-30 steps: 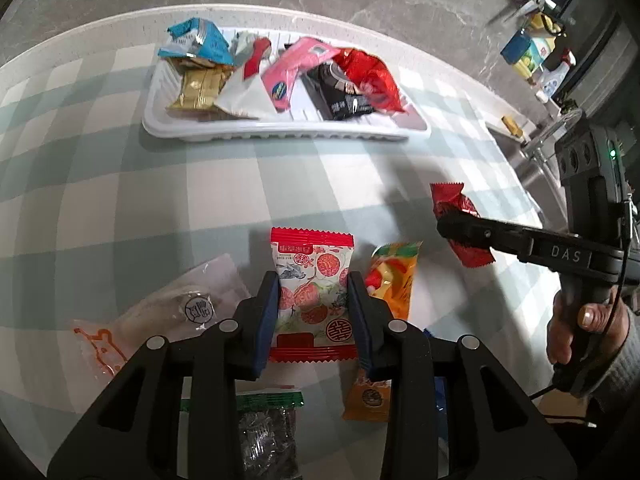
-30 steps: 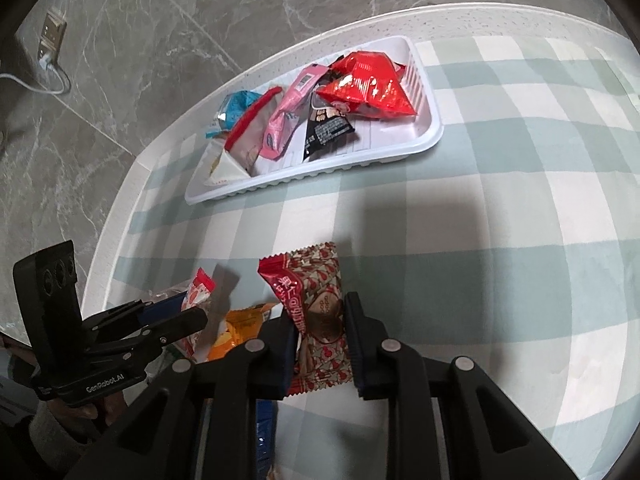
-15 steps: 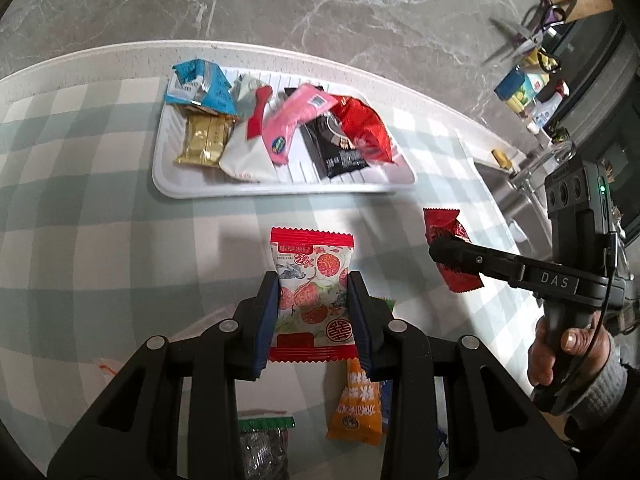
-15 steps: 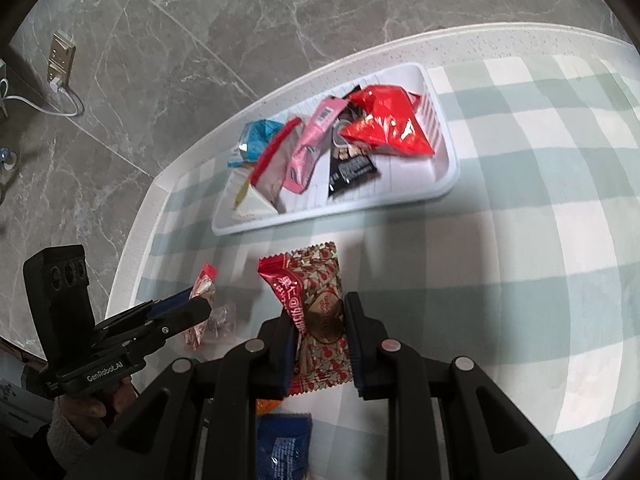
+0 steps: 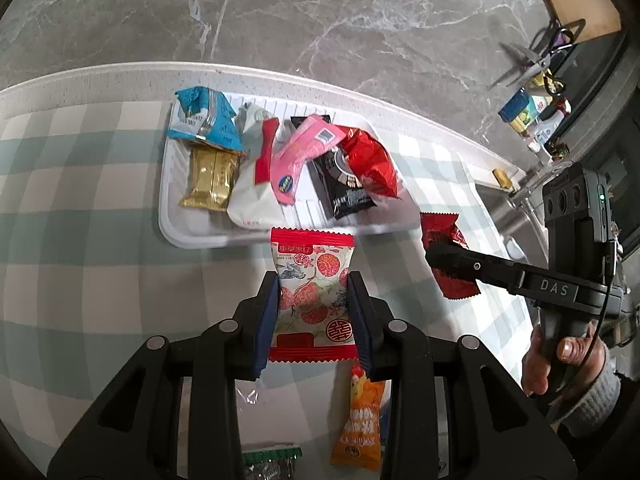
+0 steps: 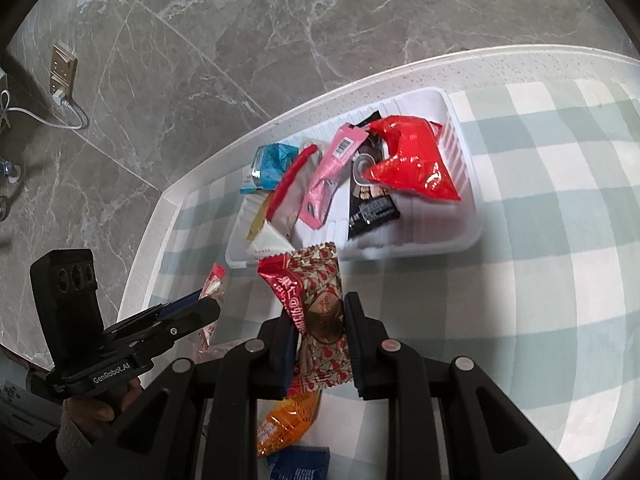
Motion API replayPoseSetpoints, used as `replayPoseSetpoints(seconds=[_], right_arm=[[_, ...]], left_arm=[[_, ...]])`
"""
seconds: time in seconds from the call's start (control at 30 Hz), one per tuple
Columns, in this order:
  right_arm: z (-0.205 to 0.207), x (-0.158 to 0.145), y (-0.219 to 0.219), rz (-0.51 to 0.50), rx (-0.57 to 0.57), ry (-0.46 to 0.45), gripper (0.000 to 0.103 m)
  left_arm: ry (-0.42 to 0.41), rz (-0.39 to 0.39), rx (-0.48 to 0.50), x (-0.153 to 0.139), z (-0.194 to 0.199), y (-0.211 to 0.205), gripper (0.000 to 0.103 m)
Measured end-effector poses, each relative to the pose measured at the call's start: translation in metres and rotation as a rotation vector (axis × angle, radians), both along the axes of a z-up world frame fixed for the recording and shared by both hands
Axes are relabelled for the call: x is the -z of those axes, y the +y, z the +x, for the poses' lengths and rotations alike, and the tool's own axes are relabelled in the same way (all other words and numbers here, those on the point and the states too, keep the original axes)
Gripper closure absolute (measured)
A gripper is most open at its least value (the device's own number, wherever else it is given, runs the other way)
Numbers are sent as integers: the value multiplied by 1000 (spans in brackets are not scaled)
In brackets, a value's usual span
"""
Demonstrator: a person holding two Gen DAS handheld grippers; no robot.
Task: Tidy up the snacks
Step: 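Carry fruit candy packet toward tray with left tool while right tool carries checkered candy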
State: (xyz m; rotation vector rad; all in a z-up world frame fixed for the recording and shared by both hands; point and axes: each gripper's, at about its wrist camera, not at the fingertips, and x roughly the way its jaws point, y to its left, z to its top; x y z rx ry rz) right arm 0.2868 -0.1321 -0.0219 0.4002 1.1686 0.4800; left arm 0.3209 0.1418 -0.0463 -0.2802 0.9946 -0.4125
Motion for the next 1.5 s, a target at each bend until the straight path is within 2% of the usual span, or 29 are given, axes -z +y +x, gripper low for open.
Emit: replayPoseSetpoints(seconds=[0.73,1.5], right_arm=[[20,0,5,24,-3,3,79],[62,2,20,33,-17,-4,79]], left_arm=[[-10,1,-20,-6,27,-4,72],[-30,17,-17,-14,63,-16,72]])
